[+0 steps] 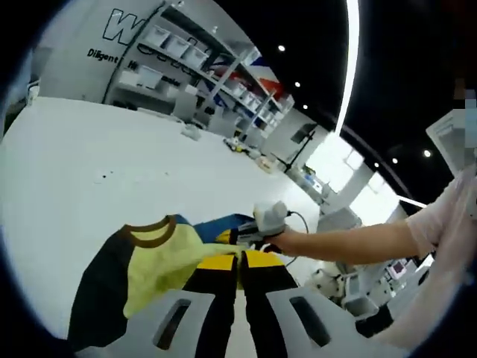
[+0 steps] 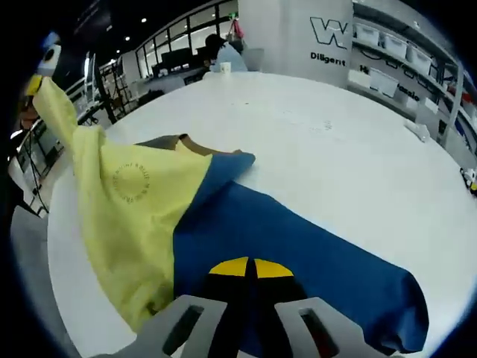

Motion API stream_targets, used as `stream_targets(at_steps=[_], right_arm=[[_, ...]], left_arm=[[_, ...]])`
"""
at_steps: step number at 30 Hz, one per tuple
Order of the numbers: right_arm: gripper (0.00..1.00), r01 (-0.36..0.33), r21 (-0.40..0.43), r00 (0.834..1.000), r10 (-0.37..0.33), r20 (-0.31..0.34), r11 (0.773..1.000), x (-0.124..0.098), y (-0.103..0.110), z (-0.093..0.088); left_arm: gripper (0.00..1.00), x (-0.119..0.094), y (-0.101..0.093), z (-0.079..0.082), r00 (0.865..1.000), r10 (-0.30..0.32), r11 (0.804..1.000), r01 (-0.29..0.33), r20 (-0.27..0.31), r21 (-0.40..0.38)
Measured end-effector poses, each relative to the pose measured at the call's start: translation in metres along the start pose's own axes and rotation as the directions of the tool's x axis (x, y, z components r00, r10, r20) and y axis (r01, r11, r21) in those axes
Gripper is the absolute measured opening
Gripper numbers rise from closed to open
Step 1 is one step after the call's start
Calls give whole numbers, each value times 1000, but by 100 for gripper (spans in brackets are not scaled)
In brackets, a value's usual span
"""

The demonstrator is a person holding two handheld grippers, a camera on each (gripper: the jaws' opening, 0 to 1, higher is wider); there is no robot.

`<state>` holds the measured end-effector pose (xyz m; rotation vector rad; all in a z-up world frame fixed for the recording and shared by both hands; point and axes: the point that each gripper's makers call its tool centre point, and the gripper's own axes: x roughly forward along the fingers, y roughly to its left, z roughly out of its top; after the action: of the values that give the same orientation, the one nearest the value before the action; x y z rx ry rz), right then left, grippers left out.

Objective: Fold the garment on the visible template until the final outline fits inside the template.

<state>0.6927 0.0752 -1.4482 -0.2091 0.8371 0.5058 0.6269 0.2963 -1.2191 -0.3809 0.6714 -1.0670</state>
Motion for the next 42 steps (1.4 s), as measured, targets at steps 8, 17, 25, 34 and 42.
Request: stream_targets(at_steps=[8,17,25,34,42], right_arm=[[0,26,-52,1000,-27,-2,998,0,-10,1],[0,46,-77,999,-48,-17,996,-7,-16,1],[0,56,-110,998,-59,-26,992,-8,-25,3],[0,86,-125,995,-91,-30,988,-8,-47,4],[0,112,-129,993,-116,-26,985,-7,-69,6]], left_arm=[[1,-33,-21,26,996,-61,997,64,67,-45],[1,-77,-36,32,989,-107,989,116,101,-89],[1,-95,-31,-4,993,-95,984,104,68,-145],[1,-115,-11,-46,999,-25,978,29,22,-204],[1,-124,11,-76,998,58,972,-60,-14,-228]])
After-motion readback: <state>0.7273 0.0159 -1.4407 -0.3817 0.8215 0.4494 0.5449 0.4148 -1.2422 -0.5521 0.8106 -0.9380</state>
